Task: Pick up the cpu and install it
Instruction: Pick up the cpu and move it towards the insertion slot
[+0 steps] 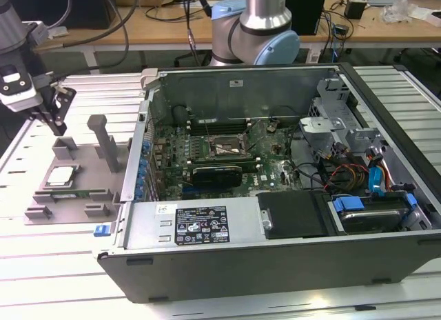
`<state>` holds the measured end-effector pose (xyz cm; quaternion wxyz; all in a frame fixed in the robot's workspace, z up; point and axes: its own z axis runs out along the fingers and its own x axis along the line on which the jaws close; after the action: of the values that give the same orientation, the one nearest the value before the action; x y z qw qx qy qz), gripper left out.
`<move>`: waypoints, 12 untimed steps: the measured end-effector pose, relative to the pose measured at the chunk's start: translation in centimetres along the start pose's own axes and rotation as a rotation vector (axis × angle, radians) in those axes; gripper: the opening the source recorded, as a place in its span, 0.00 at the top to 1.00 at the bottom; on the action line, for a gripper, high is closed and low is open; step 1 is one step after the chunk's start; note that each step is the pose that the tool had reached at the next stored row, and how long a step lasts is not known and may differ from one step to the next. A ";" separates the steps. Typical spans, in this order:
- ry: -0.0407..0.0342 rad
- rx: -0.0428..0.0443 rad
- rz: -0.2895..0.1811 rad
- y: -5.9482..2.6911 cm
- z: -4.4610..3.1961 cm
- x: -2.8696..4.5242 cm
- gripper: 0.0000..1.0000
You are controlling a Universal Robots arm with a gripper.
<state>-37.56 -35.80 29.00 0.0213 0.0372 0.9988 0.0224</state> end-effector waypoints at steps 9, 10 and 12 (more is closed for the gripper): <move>0.0002 0.0001 0.000 -0.24 1.29 1.23 0.89; 0.0002 0.0000 0.000 -0.29 1.43 1.29 0.89; 0.0002 0.0000 0.000 -0.48 1.91 1.45 0.89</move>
<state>-38.96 -36.09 27.02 0.0212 0.0373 0.9988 0.0224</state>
